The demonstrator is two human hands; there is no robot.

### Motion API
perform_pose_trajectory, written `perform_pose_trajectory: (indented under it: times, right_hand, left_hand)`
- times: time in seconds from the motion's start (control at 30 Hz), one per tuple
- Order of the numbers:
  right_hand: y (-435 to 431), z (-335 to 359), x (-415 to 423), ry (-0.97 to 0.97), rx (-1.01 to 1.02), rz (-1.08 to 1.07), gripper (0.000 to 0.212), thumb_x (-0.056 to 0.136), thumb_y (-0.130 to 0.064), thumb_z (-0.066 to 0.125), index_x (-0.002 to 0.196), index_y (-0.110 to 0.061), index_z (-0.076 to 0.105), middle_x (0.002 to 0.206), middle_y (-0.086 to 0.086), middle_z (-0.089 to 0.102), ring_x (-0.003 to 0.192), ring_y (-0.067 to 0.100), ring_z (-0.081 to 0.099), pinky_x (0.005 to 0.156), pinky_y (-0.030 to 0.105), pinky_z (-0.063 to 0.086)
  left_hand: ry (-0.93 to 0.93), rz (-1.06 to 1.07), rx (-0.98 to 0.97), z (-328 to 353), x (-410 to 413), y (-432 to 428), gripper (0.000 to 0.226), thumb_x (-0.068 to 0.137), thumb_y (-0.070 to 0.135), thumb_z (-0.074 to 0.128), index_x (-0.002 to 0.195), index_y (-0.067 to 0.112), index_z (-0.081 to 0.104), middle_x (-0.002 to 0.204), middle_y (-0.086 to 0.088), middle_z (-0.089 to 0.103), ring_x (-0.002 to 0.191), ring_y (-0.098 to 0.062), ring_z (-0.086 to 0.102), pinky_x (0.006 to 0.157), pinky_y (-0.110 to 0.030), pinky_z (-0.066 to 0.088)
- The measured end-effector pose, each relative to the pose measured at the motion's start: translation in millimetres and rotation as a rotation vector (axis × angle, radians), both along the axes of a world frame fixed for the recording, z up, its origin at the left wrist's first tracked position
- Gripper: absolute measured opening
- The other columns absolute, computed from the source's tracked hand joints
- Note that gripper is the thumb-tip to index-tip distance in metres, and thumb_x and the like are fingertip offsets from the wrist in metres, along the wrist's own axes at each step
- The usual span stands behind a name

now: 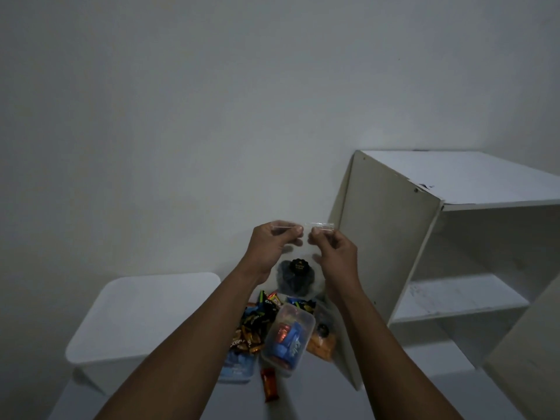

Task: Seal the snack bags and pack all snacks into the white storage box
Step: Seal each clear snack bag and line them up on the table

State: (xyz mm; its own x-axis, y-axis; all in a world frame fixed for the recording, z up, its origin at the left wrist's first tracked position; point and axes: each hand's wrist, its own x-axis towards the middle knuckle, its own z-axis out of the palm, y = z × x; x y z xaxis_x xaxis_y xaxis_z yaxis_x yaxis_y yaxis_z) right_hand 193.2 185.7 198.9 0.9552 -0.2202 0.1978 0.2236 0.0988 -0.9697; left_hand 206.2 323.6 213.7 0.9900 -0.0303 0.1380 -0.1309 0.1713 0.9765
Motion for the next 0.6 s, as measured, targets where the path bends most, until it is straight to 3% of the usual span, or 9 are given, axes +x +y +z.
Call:
perform_pose_trajectory:
  times: [0.23, 0.37, 0.47, 0.6]
  right_hand:
    - [-5, 8, -5, -0.040, 0.018, 0.024, 0.013, 0.092, -0.019, 0.068, 0.096, -0.009, 0.074, 0.086, 0.001, 0.075, 0.078, 0.004, 0.068, 0.070, 0.015, 0.048]
    - [-5, 12, -6, -0.046, -0.021, 0.083, 0.006, 0.088, -0.017, 0.073, 0.091, -0.015, 0.077, 0.085, 0.001, 0.078, 0.084, 0.009, 0.072, 0.074, 0.017, 0.051]
    - [-1, 12, -6, -0.056, -0.005, 0.052, 0.004, 0.087, -0.014, 0.073, 0.089, -0.014, 0.077, 0.084, 0.001, 0.077, 0.082, 0.007, 0.072, 0.071, 0.014, 0.051]
    - [-1, 13, -4, -0.037, 0.026, -0.002, 0.004, 0.087, -0.016, 0.074, 0.089, -0.013, 0.075, 0.082, -0.001, 0.075, 0.075, 0.000, 0.068, 0.071, 0.014, 0.049]
  left_hand:
    - [0.011, -0.016, -0.031, 3, -4, -2, 0.013, 0.090, 0.014, 0.068, 0.100, 0.006, 0.070, 0.086, -0.005, 0.073, 0.078, -0.018, 0.069, 0.082, -0.038, 0.053]
    - [-0.001, -0.072, 0.001, 1, -4, 2, 0.014, 0.092, 0.015, 0.066, 0.101, 0.005, 0.070, 0.088, -0.006, 0.074, 0.081, -0.020, 0.068, 0.082, -0.037, 0.054]
    - [0.019, -0.072, -0.068, -3, -5, 1, 0.016, 0.092, 0.014, 0.065, 0.103, 0.002, 0.068, 0.088, -0.008, 0.072, 0.082, -0.022, 0.067, 0.085, -0.040, 0.054]
    - [0.035, -0.012, -0.216, -6, -5, 0, 0.008, 0.094, 0.011, 0.062, 0.090, 0.007, 0.068, 0.080, -0.006, 0.069, 0.078, -0.020, 0.067, 0.085, -0.042, 0.055]
